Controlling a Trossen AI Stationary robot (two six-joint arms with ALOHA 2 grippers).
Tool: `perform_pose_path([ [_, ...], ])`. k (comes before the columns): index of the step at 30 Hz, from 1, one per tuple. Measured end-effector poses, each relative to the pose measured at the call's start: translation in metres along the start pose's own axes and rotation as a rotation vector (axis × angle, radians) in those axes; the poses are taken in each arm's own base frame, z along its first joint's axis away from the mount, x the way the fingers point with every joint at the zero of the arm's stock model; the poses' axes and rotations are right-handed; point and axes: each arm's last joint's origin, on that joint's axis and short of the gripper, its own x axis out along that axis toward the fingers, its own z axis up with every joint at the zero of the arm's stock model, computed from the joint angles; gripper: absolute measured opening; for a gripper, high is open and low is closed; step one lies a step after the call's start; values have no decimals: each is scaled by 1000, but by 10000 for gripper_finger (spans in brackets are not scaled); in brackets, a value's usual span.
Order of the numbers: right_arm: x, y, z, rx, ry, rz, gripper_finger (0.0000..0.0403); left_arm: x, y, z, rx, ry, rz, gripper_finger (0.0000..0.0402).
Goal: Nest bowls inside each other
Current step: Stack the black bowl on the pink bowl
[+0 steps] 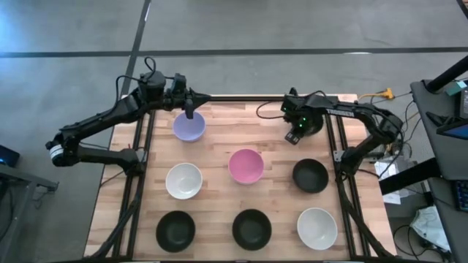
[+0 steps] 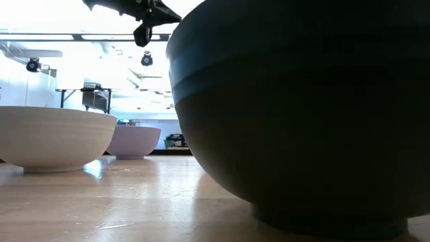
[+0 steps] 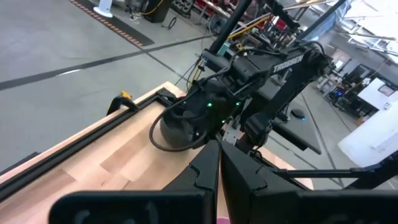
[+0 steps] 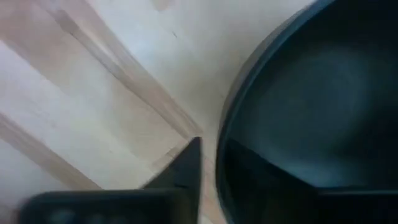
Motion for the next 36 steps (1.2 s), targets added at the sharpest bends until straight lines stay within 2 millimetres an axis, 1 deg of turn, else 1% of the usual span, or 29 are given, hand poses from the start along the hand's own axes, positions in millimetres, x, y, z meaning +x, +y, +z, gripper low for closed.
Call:
perform_pose_path([
  [1,-4,0,2,-15,-5,2,22,0,0,0,1,-2,-1,0],
  [4,-22,0,5,-44,-57,8,12,-1,-1,0,1,-3,-1,0],
  [8,-67,5,2,-142,-224,69,10,-1,-1,0,2,-3,-1,0],
  [10,-92,13,-5,-228,-343,117,10,-1,0,-1,-1,3,2,0],
  [14,-140,35,-26,-358,-658,206,10,1,3,-5,19,22,10,0],
  [16,-158,47,-38,-411,-823,286,10,2,5,-10,41,41,17,0],
  [18,-170,60,-51,-492,-947,359,10,4,8,-14,35,71,30,0],
  [20,-174,77,-64,-609,-989,416,9,4,9,-16,30,96,38,0],
  [23,-167,109,-79,-756,-921,489,9,2,10,-19,88,126,43,0],
  [25,-163,133,-84,-762,-875,491,9,1,10,-20,115,144,47,0],
  [27,-163,159,-85,-793,-884,431,9,0,10,-21,137,153,47,0],
  [29,-163,183,-85,-878,-903,360,9,-1,10,-22,166,166,48,0],
  [31,-161,203,-80,-934,-891,311,9,-1,10,-22,201,166,44,0],
  [34,-152,232,-69,-1020,-830,263,9,-1,10,-23,211,173,45,0],
  [36,-145,247,-62,-1097,-776,214,9,-2,10,-24,207,186,49,0],
])
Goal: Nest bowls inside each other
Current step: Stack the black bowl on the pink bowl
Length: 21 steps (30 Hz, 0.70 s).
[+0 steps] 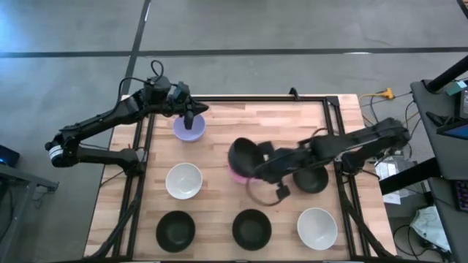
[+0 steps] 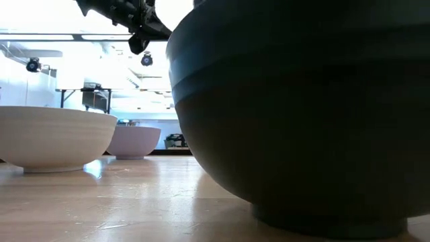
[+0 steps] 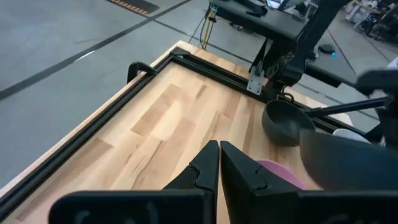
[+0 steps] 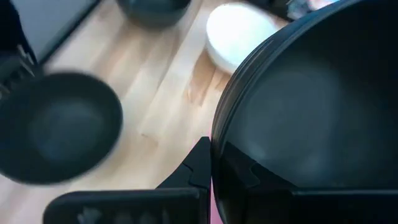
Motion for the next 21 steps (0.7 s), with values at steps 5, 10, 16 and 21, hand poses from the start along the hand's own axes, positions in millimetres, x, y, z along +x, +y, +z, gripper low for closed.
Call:
perform_pose_path([
  [5,33,4,3,-129,230,76,9,-3,0,-4,-11,39,6,0],
  [10,56,2,-5,-142,349,105,9,-10,-3,-5,-14,44,7,0],
  [16,76,-2,-18,-148,439,62,9,-22,-7,-3,-12,19,3,0],
  [21,84,-7,-22,-164,458,72,9,-32,-10,-1,-3,-13,-2,0],
])
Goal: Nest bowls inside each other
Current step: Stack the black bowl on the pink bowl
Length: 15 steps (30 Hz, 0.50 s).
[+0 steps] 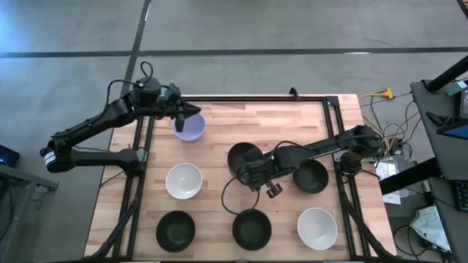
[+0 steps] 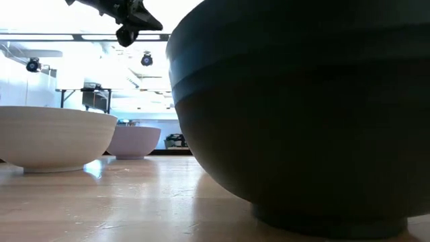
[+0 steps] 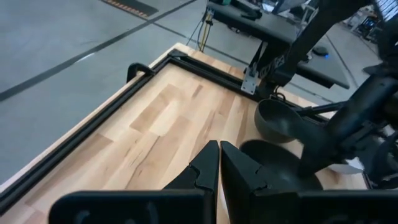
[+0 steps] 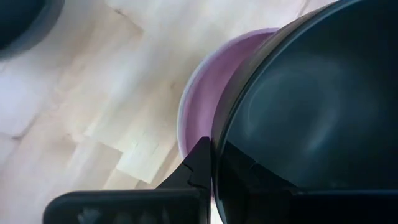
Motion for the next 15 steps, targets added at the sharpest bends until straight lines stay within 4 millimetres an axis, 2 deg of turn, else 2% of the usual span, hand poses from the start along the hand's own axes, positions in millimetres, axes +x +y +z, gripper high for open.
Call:
perform_pose_path([
  [7,15,2,2,-52,37,27,9,-8,-3,1,7,-24,-4,0],
  [15,21,3,1,-53,67,43,9,-13,-5,2,13,-44,-7,0],
])
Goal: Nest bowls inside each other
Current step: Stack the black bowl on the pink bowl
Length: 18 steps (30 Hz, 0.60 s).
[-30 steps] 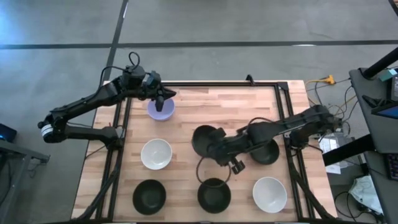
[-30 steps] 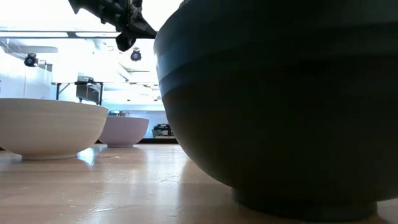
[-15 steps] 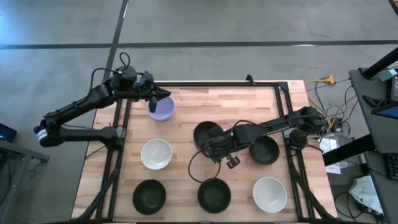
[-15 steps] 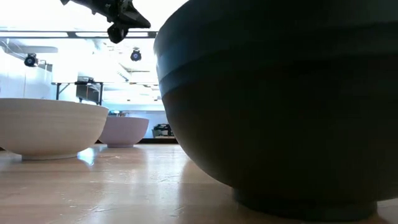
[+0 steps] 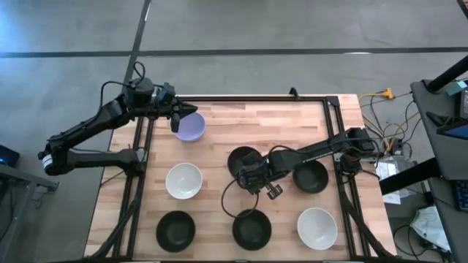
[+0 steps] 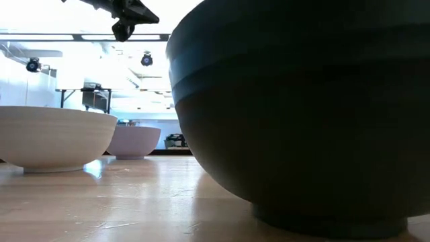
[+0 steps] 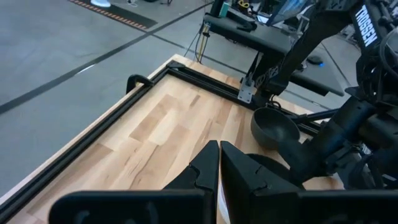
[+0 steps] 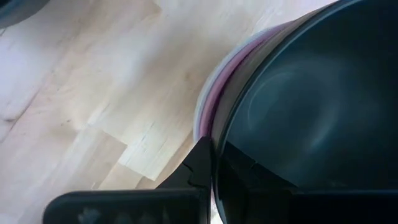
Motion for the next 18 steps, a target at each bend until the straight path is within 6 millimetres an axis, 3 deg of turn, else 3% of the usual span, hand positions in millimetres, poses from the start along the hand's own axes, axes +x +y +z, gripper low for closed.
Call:
perform_pose_path([
  [18,0,3,-3,-7,15,65,9,0,0,0,-1,3,1,0],
])
